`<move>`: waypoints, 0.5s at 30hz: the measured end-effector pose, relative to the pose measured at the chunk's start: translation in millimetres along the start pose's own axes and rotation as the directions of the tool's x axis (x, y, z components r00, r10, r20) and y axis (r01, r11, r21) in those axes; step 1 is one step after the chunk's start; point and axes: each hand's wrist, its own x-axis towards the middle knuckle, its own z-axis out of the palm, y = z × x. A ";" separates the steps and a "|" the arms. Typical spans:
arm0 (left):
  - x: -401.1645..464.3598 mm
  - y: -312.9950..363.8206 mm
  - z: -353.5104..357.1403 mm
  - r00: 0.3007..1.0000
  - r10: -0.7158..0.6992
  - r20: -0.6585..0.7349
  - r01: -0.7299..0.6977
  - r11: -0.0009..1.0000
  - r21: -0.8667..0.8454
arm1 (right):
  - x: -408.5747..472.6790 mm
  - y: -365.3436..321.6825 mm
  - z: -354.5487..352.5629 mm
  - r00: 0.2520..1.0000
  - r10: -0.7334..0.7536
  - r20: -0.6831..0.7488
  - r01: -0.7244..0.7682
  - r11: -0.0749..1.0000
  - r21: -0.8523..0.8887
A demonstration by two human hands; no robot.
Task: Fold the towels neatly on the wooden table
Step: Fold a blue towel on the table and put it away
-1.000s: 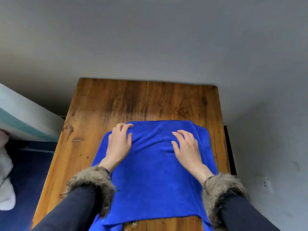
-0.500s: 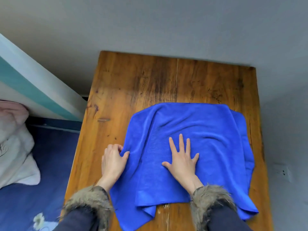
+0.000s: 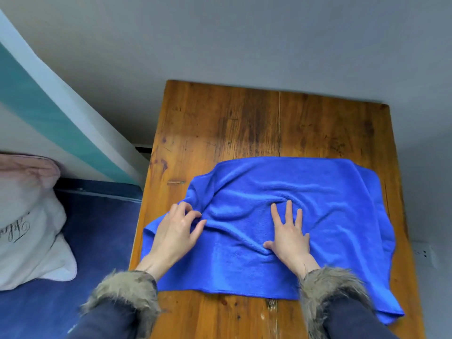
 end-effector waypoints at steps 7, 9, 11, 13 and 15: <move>55.6 -22.4 -19.6 0.957 -0.288 -0.021 0.281 0.947 -0.157 | 2.9 1.5 3.7 0.999 0.010 0.033 -0.010 1.000 0.017; 75.3 -24.7 -22.8 0.952 -0.280 0.120 0.300 0.933 -0.200 | 3.4 1.6 3.0 1.000 0.011 0.028 -0.012 1.000 0.024; 90.4 -22.4 -21.3 0.944 -0.249 0.214 0.298 0.924 -0.239 | 3.0 1.6 2.0 0.999 0.018 0.031 -0.018 1.000 0.018; 99.0 -21.5 -17.2 0.947 -0.211 0.244 0.272 0.930 -0.249 | 2.9 1.2 2.3 0.999 0.023 0.036 -0.023 1.000 0.019; 104.7 -20.3 -21.0 0.944 -0.220 0.247 0.286 0.918 -0.273 | 3.4 0.8 2.6 0.999 0.024 0.034 -0.025 0.999 0.022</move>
